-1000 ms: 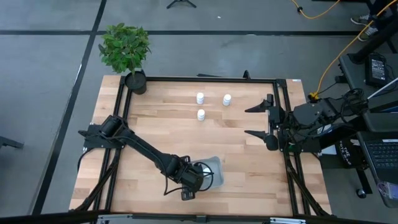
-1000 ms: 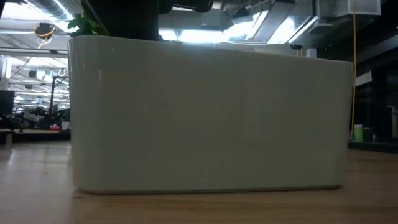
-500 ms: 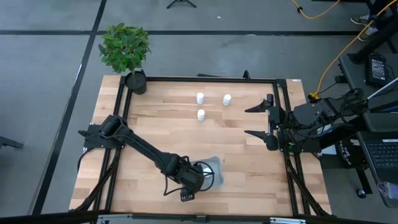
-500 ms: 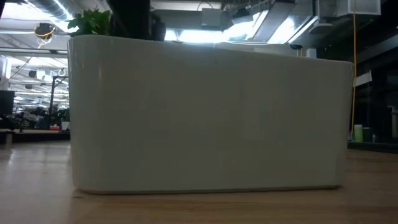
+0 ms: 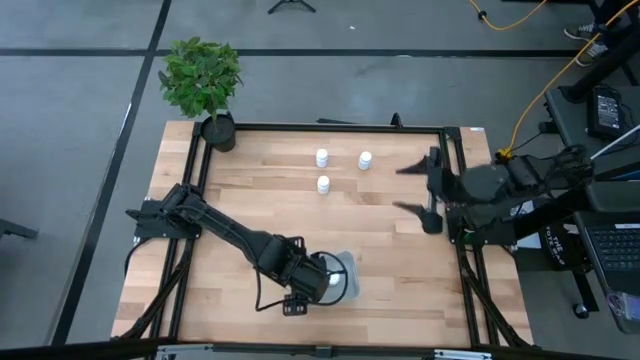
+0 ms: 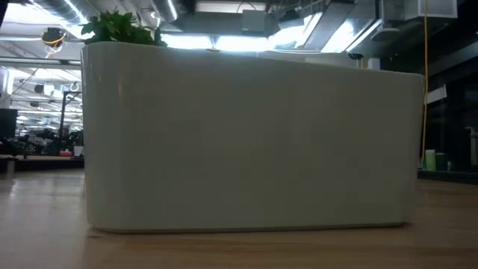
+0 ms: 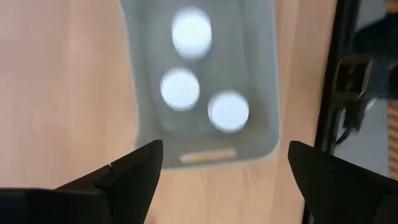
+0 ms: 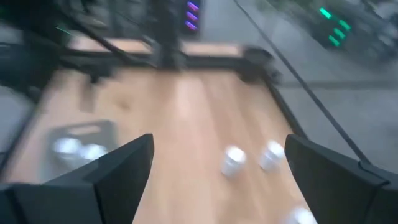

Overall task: Pick and place pill bottles into a basket
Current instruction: Put the white medicine bottle into the gray bin

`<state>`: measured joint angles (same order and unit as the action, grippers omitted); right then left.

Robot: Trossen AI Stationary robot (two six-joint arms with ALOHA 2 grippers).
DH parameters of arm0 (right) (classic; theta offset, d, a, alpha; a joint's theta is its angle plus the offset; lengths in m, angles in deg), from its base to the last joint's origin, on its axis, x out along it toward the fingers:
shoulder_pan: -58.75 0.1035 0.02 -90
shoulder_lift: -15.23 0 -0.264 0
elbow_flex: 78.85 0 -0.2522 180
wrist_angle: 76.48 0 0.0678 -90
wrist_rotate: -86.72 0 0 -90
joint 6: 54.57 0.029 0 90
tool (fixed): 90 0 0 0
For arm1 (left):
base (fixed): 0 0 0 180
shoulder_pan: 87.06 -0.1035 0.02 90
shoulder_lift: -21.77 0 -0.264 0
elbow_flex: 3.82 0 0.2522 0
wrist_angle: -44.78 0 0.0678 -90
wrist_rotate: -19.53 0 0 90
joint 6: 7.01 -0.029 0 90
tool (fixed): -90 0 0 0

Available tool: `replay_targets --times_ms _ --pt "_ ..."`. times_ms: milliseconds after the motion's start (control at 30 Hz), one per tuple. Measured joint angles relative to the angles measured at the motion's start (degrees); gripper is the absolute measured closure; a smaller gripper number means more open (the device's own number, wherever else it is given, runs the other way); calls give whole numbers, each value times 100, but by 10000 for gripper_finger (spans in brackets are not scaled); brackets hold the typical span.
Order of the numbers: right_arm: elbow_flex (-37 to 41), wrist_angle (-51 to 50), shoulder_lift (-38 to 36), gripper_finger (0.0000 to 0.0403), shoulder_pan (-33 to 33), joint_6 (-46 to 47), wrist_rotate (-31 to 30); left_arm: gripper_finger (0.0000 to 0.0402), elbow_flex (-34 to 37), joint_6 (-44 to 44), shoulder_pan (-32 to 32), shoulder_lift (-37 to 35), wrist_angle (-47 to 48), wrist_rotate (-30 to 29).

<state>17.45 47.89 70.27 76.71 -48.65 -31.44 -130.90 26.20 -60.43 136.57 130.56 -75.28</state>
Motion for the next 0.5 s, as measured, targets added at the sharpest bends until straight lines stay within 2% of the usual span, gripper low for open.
replay_targets --times_ms 133,300,500 --pt "0 -536 158 40 -1030 -105 496 66 -468 -136 -159 0 24 -518" --pt "2 -636 568 40 -2445 -988 1309 66 -754 -483 -374 -2 47 -1472" --pt "2 -631 1408 40 -4124 -1838 2862 66 -1051 -484 -667 0 55 -2201"
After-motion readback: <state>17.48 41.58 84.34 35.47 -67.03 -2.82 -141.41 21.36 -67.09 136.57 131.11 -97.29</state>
